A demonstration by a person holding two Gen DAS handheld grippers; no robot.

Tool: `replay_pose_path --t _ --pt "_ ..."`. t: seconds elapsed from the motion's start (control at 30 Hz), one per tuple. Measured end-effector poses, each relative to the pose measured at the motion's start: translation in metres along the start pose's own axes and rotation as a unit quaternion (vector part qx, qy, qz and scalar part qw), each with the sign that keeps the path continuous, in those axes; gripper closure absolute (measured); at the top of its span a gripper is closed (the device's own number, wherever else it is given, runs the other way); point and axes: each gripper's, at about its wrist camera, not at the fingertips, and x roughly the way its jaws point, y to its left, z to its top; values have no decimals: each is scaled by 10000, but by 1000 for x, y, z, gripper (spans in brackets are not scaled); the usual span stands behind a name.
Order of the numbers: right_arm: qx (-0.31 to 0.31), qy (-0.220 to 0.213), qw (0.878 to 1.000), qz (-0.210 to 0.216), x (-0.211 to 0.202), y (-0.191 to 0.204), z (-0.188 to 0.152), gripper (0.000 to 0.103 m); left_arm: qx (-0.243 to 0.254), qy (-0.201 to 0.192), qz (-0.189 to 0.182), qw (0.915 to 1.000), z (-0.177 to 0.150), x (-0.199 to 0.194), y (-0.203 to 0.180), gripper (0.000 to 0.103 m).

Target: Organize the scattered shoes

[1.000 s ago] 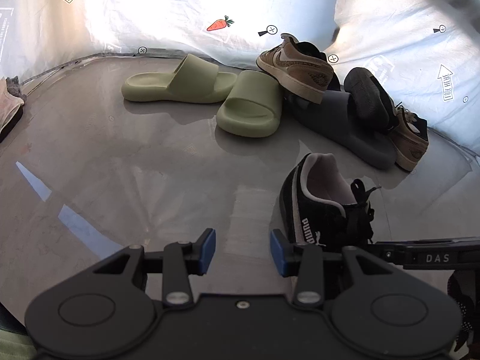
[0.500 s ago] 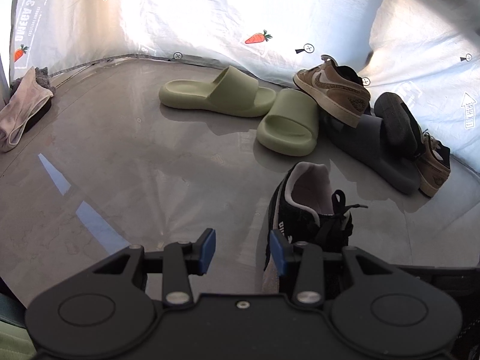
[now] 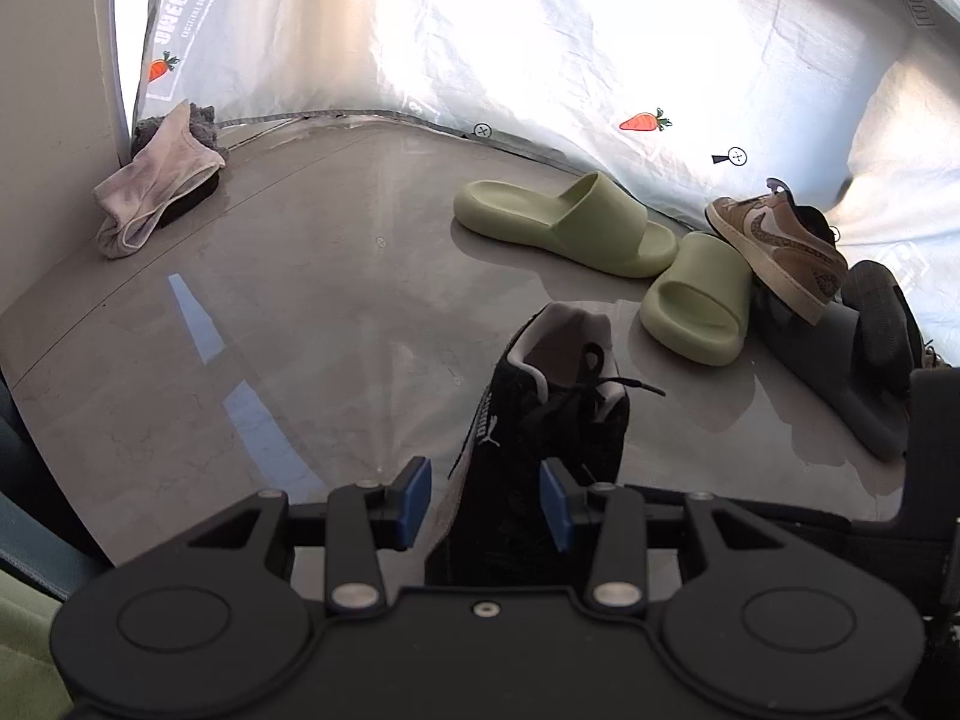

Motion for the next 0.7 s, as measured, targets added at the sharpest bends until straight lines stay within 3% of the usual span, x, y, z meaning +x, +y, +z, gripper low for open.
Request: replay_pose_path --t 0.13,0.27,0.47,0.6,0.7 --pt "-19 23 10000 28 10 11 4 74 -133 -30 121 9998 -2 -6 10 62" --pt "233 45 9997 105 3 -4 3 71 -85 40 26 10000 -8 -8 6 62" --pt "289 -47 9971 -707 -40 -54 -14 70 278 242 -481 9982 -15 0 -34 62" --pt "621 -292 9870 -1451 -92 -105 -31 70 688 351 -943 9925 -17 9 -79 62" --pt "952 -536 9784 -1757 -129 -137 -38 70 946 462 -1317 9857 -18 17 -118 62"
